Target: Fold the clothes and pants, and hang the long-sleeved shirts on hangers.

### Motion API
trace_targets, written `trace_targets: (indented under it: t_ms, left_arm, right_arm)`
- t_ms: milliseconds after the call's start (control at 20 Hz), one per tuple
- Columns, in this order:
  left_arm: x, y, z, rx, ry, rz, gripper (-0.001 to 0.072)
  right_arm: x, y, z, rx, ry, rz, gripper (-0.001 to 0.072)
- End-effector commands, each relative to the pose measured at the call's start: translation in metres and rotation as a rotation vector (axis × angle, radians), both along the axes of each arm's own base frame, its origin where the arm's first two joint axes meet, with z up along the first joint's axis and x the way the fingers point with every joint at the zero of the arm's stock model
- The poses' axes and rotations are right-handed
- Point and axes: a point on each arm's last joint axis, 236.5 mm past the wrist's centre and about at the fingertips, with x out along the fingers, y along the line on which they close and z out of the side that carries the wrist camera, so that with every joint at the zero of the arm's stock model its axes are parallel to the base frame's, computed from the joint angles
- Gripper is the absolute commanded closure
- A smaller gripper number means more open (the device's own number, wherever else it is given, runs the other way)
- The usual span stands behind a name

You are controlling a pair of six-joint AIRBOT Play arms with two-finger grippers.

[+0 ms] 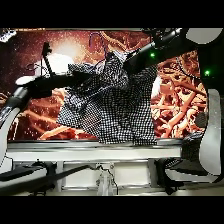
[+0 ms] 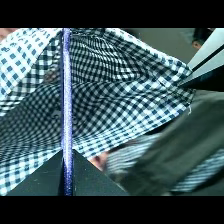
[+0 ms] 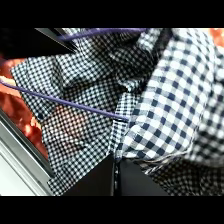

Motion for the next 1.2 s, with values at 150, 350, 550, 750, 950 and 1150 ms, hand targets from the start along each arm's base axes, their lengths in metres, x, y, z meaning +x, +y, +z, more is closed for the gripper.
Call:
trace_targets:
  t_ms: [150,350,550,750,950,1150]
  left_arm:
    - [0.006,0.006,-0.007,-0.39,0.038,-0.133,0.0699]
    - [-0.009,-0.004,0.0,-0.494,-0.025,-0.207,0.0699]
    - [-0.023,-0.008,0.031,-0.627,-0.111,-0.237,0.0699]
    - [-0.047,-0.012,0.045,-0.692,-0.135,-0.322,0.0699]
    - [-0.054,-0.021,0.044,-0.691,-0.126,-0.35,0.0699]
    - [-0.065,-0.034,0.045,-0.695,-0.115,-0.386,0.0699]
  right_arm:
    - [-0.016,0.015,0.006,0.065,0.047,0.05,0.0688]
    - [-0.031,0.015,0.0,0.042,0.098,0.087,0.0688]
    - [-0.066,0.025,-0.005,0.005,0.165,0.184,0.0688]
    - [-0.103,0.035,0.008,-0.005,0.152,0.279,0.0689]
    - [-0.113,0.022,0.029,0.001,0.076,0.262,0.0323]
    - [-0.071,-0.032,0.076,-0.049,-0.221,0.042,0.0313]
